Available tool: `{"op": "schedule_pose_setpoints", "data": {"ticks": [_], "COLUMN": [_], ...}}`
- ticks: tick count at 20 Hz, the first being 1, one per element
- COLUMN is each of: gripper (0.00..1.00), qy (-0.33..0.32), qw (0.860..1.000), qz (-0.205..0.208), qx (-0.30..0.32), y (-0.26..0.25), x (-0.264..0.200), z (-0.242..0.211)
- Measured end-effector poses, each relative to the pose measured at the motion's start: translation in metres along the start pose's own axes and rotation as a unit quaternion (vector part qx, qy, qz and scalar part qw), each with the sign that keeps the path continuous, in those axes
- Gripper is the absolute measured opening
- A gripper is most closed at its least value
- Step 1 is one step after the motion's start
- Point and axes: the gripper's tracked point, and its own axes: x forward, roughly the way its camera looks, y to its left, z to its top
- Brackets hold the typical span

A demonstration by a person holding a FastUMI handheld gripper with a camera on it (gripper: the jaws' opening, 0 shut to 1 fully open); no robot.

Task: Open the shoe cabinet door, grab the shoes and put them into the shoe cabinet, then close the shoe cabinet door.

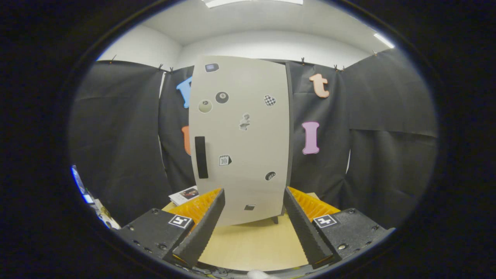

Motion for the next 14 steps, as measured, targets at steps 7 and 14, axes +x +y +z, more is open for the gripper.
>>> {"op": "schedule_pose_setpoints", "data": {"ticks": [7, 14], "gripper": [0.99, 0.99], "qy": [-0.003, -0.008], "qw": [1.0, 1.0], "qz": [-0.011, -0.023], "qx": [0.011, 0.006], "y": [0.001, -0.006], "x": [-0.011, -0.016], "z": [-0.012, -0.016]}}
